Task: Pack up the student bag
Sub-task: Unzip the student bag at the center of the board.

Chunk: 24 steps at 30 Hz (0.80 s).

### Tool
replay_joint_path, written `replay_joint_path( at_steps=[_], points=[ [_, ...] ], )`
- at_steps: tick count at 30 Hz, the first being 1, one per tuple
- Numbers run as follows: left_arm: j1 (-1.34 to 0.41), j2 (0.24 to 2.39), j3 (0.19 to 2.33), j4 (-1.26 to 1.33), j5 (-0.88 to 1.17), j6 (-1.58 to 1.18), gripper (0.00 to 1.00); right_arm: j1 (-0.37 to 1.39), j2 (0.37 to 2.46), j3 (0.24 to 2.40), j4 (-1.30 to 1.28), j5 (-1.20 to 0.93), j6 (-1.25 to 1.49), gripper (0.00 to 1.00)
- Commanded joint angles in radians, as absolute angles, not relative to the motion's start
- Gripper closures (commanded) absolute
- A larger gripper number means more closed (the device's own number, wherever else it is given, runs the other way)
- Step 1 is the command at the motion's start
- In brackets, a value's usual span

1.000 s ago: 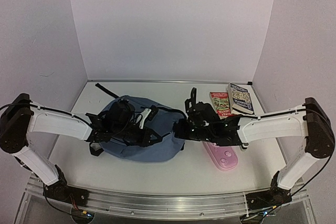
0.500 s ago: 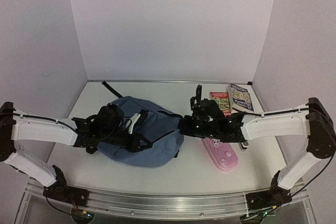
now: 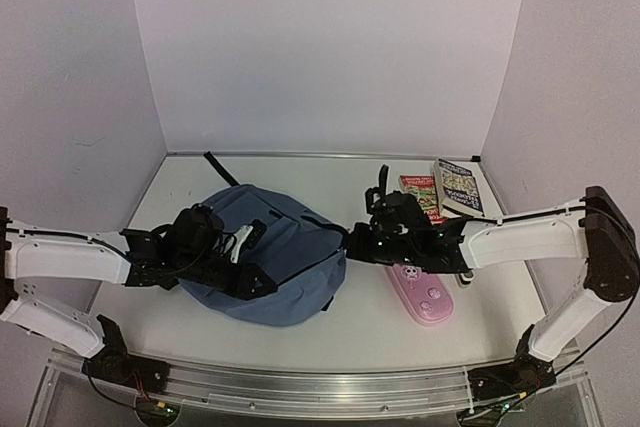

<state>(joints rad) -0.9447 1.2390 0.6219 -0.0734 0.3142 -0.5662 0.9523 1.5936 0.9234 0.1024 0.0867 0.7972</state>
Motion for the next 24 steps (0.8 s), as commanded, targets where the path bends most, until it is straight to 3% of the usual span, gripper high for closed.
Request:
replay_joint_path(
  at_steps=[1, 4, 13, 24],
  points=[
    [-0.951, 1.24, 0.719, -0.124, 0.275, -0.575, 0.46, 0.939, 1.588, 0.887, 0.168, 0.087, 0.784, 1.0],
    [-0.951, 1.307, 0.817, -0.124, 0.274, -0.55, 0.34, 0.947, 1.592, 0.864, 0.177, 0.075, 0.798, 1.0],
    [-0.954, 1.538, 0.982, -0.022, 0.318, -0.486, 0.19, 0.956, 1.582, 0.835, 0.208, 0.069, 0.833, 1.0],
    [-1.022, 1.717, 1.082, -0.004, 0.285, -0.469, 0.17, 0.956, 1.595, 0.844, 0.215, 0.075, 0.838, 1.0]
  ],
)
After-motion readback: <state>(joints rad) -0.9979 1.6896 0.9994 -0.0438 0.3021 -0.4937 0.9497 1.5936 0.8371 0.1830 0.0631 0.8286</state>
